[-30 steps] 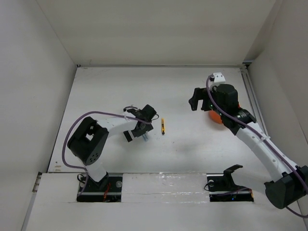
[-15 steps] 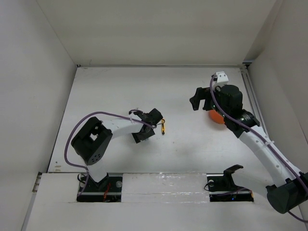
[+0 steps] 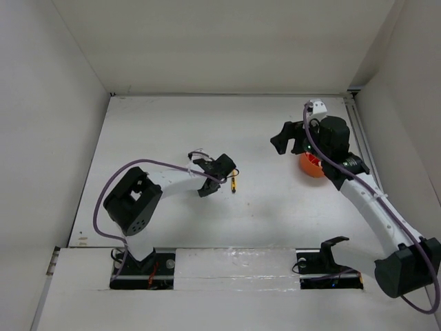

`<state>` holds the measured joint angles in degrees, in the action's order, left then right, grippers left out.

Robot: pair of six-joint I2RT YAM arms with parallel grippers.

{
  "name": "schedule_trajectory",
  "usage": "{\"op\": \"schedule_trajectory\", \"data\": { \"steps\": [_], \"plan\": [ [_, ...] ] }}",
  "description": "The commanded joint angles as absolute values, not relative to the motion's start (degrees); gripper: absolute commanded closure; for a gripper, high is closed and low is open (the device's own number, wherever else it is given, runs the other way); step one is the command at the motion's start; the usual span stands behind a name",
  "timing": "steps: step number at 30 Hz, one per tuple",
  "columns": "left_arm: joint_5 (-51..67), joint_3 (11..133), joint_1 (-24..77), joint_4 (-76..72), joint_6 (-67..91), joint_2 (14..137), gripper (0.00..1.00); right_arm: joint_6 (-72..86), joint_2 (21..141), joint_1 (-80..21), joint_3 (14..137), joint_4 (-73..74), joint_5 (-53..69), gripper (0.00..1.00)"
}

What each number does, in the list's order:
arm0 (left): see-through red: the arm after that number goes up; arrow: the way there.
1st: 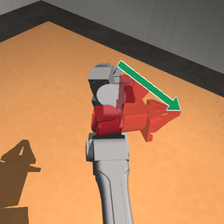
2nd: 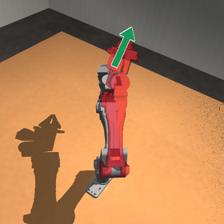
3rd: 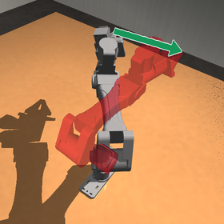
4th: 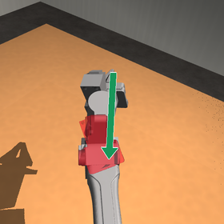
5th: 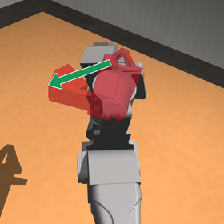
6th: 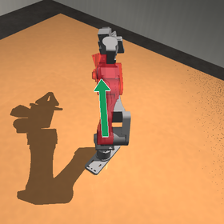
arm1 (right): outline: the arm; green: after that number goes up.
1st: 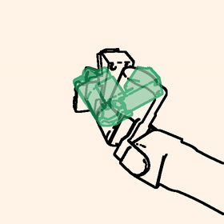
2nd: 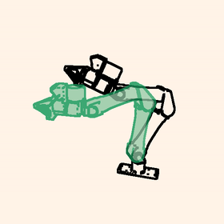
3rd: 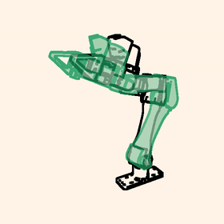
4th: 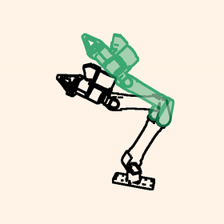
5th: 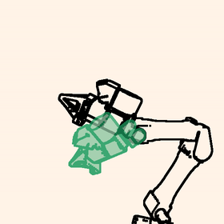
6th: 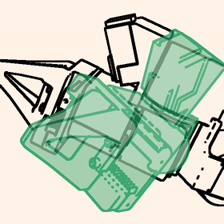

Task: Sort the stationery into containers
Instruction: Pick up the stationery from the center of the board.

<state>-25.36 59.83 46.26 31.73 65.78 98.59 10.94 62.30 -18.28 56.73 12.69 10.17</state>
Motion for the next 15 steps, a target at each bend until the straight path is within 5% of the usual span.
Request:
{"op": "schedule_trajectory", "data": {
  "steps": [1,4,9,15],
  "plan": [
    [-37.94,63.11,49.73,31.83,60.93,92.06,1.00,13.08,64.68,-15.29,54.67,4.07,23.70,0.05],
    [-38.50,61.36,51.50,19.81,46.13,85.80,1.00,14.76,65.91,-15.29,54.15,-0.51,31.88,0.06],
    [-22.26,52.66,51.50,-3.39,26.68,72.26,1.00,19.94,66.62,-17.13,54.14,-8.78,39.29,0.06],
    [-10.04,50.27,51.50,-13.45,21.72,69.17,1.00,25.57,66.62,-22.32,52.82,-16.08,37.89,0.06]
  ]
}}
